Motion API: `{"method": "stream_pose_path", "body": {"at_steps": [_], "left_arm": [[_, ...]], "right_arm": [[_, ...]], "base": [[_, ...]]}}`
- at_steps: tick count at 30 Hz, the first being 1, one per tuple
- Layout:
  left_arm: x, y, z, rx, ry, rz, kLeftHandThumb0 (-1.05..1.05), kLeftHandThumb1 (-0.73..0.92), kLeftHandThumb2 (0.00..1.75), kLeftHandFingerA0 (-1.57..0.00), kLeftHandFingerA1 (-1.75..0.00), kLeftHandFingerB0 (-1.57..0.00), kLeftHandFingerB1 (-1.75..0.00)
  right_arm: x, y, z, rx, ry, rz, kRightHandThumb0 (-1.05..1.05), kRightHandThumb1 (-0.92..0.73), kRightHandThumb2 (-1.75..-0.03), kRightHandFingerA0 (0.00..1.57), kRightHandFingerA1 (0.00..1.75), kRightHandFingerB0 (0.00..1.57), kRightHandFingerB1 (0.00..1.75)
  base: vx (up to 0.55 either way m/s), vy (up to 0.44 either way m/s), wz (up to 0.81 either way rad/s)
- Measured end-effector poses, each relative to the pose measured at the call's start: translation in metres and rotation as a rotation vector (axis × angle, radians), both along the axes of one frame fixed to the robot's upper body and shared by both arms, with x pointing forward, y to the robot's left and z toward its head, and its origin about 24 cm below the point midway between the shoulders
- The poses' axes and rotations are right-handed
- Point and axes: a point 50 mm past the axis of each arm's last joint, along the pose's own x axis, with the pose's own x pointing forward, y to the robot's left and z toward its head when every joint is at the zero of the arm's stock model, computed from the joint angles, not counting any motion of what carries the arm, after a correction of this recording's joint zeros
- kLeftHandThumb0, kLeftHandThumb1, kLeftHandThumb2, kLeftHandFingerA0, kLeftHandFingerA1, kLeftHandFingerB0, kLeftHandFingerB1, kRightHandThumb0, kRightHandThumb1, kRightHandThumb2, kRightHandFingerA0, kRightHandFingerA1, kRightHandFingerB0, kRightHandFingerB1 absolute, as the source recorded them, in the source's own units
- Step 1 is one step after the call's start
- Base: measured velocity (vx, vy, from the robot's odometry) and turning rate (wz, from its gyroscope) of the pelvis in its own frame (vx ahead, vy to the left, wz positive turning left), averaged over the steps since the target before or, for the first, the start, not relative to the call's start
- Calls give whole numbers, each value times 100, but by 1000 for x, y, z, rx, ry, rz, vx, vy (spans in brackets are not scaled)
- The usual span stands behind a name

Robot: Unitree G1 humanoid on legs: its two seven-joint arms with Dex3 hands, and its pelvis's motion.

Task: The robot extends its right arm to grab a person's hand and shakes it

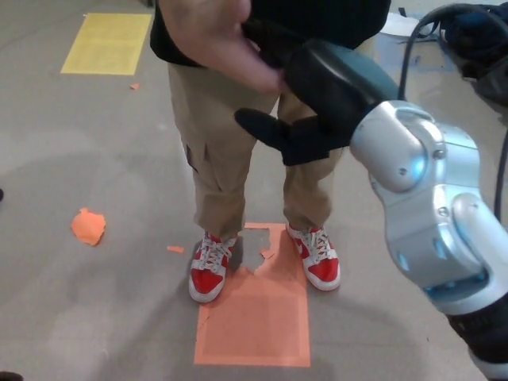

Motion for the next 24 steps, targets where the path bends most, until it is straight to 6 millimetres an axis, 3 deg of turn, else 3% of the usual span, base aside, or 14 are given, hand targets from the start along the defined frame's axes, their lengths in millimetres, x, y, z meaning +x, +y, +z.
{"method": "stream_pose_path", "body": {"at_steps": [4, 5, 7, 8, 9, 11, 12, 17, 18, 19, 21, 22, 23, 24], "left_arm": [[0, 0, 0, -1, -4, -3, -54, 83, 65, -23, -34, -19, -30], [0, 0, 0, -1, -4, -3, -29, 59, 109, -7, -49, -6, -49], [2, 0, 1, -1, -9, -4, -29, 59, 109, -9, -50, -8, -49], [4, -1, 2, -1, -14, -6, -55, 85, 65, -27, -35, -21, -31], [5, -1, 3, -1, -17, -6, -29, 60, 110, -9, -50, -8, -49], [10, -1, 5, 0, -28, -8, -28, 60, 110, -9, -50, -8, -50], [13, -1, 7, 1, -37, -10, -52, 85, 65, -28, -36, -22, -32], [17, -1, 9, 4, -52, -12, -53, 85, 65, -30, -36, -23, -32], [17, -1, 9, 4, -51, -11, -53, 86, 65, -28, -36, -22, -31], [17, -1, 9, 3, -48, -9, -29, 60, 110, -8, -50, -8, -49], [16, -1, 9, 3, -46, -8, -28, 61, 111, -9, -50, -8, -49], [16, -1, 8, 3, -46, -8, -27, 61, 111, -10, -50, -9, -50], [16, -1, 8, 3, -45, -8, -27, 61, 111, -10, -50, -9, -50], [15, -1, 8, 3, -43, -7, -27, 61, 111, -10, -50, -9, -50]], "right_arm": [[3, 3, -6, -25, 33, -39, -95, -73, -111, 0, 26, 0, 12], [4, 3, -7, -28, 36, -44, -94, -72, -110, 0, 27, 0, 13], [11, 0, -11, -44, 59, -83, -92, -69, -109, 0, 30, 0, 16], [14, -2, -14, -48, 69, -103, -90, -68, -108, 0, 30, 0, 17], [16, -3, -15, -50, 76, -118, -88, -67, -108, 0, 30, 0, 19], [25, -8, -21, -60, 95, -165, -90, -68, -108, 0, 29, 0, 18], [29, -11, -24, -67, 104, -190, -92, -69, -108, 0, 29, 0, 16], [48, -20, -32, -103, 131, -275, -85, -65, -105, 0, 34, 0, 19], [51, -21, -34, -109, 138, -287, -86, -82, -69, 4, 31, 0, 11], [55, -22, -37, -117, 149, -302, -87, -68, -107, 1, 34, 0, 19], [61, -24, -40, -130, 166, -326, -91, -71, -108, 4, 35, 5, 20], [65, -25, -41, -136, 174, -337, -89, -72, -110, 5, 44, 11, 35], [68, -25, -41, -142, 178, -345, -90, -92, -71, 30, 41, 36, 41], [70, -25, -42, -150, 179, -352, -90, -92, -71, 30, 41, 36, 41]], "base": [[0, 0, 0], [0, 0, 0], [0, 0, 0], [0, 0, 0], [0, 0, 0], [0, 0, 0], [0, 0, 0], [0, 0, 0], [0, 0, 0], [0, 0, 0], [0, 0, 0], [0, 0, 0], [0, 0, 0], [0, 0, 0]]}}
